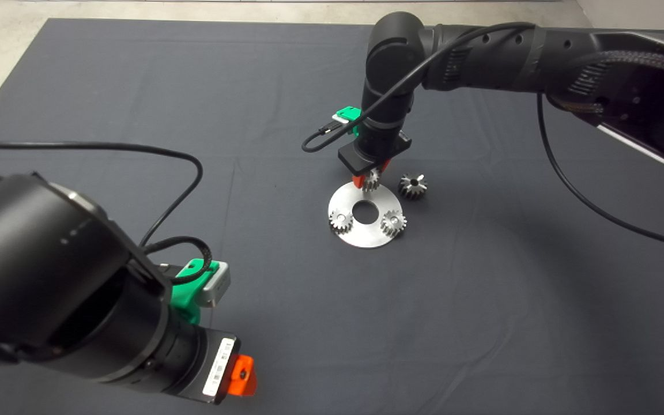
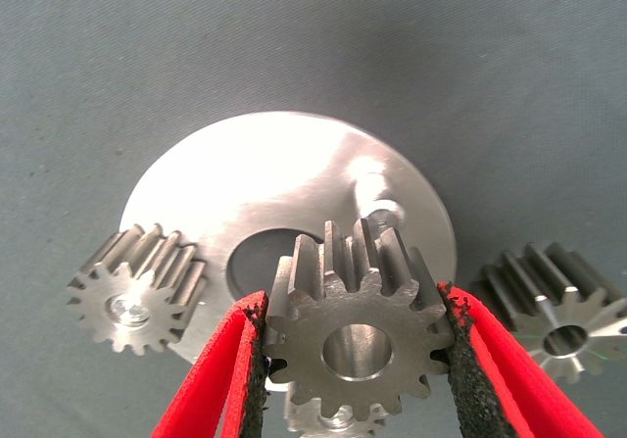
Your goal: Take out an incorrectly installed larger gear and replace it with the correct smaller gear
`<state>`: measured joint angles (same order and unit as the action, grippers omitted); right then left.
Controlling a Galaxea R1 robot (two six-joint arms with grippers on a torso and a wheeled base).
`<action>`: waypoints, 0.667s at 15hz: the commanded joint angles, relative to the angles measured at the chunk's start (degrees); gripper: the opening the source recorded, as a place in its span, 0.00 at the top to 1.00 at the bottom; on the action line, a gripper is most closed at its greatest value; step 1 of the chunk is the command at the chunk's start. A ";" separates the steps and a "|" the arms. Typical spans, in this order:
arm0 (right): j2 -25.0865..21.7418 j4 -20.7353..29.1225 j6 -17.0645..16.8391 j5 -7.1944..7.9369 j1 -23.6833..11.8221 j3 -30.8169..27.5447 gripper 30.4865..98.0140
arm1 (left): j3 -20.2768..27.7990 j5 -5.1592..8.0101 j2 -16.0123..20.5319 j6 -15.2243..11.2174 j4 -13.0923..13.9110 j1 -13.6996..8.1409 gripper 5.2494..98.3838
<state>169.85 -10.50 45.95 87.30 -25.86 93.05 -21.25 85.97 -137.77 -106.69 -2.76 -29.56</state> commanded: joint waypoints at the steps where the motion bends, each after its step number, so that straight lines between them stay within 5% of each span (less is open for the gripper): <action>1: 0.36 -2.47 0.20 0.51 -1.74 -0.47 0.85 | 0.96 0.25 -0.15 -0.18 1.08 -0.89 0.00; 10: 0.00 -4.97 0.20 0.51 -1.60 0.16 0.85 | 0.96 0.19 -0.27 -0.18 1.02 -0.85 0.00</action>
<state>169.84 -13.73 45.96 87.37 -25.88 93.18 -21.25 85.97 -137.80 -106.69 -2.76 -29.57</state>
